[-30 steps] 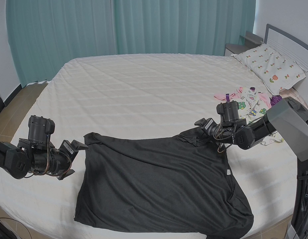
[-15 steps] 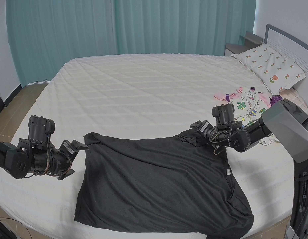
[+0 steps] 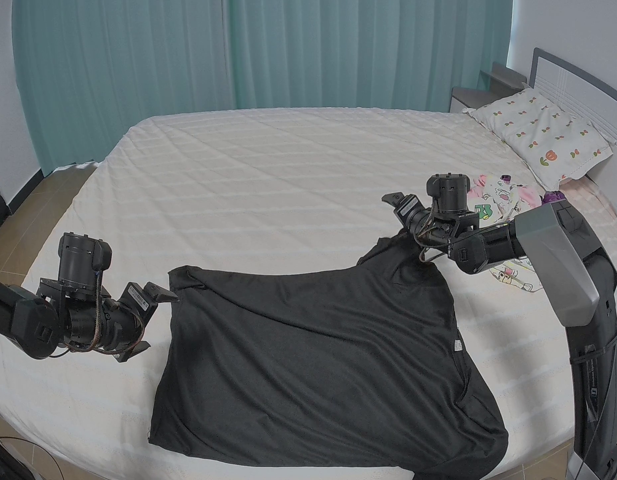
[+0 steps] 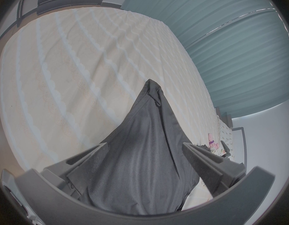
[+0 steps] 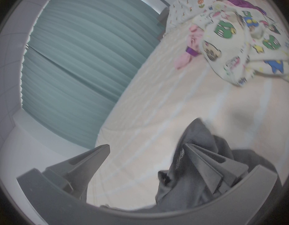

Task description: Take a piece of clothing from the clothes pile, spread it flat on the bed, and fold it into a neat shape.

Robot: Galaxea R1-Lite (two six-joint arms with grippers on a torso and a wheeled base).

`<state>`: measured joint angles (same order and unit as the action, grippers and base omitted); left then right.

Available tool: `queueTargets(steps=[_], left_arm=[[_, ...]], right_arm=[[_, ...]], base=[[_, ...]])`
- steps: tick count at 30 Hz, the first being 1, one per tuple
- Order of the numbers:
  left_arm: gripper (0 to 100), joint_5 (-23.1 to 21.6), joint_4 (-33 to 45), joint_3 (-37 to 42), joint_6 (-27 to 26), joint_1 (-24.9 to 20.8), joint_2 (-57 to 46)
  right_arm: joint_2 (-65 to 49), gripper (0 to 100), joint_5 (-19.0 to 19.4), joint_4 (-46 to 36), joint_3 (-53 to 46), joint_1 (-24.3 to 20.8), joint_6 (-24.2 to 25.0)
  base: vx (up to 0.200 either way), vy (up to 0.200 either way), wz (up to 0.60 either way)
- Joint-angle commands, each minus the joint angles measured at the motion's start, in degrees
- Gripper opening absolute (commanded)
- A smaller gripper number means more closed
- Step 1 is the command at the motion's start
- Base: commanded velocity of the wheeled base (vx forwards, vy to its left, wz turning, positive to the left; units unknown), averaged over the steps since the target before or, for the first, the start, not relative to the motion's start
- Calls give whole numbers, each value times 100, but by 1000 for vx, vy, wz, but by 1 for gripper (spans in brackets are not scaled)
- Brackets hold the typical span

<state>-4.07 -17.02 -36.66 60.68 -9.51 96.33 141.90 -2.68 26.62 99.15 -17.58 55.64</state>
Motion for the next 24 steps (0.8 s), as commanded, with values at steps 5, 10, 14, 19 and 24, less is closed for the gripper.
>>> queueTargets(steps=[5,10,14,19,24], left_arm=[[100,3,-3,-8,5,19,35],[100,3,-3,-8,5,19,44],[100,3,-3,-8,5,19,35],[100,3,-3,-8,5,19,26],[100,3,-3,-8,5,19,44]], right_arm=[[672,100,-119,379,588,176,-27],[497,100,-162,449,254,193,-115],[277,100,-101,484,-132,264,-466],[110,100,-101,493,-466,475,-985],[-75,100,13,677,-774,624,-1090]], base=[[0,0,0],[0,0,0],[0,0,0],[0,0,0],[0,0,0]])
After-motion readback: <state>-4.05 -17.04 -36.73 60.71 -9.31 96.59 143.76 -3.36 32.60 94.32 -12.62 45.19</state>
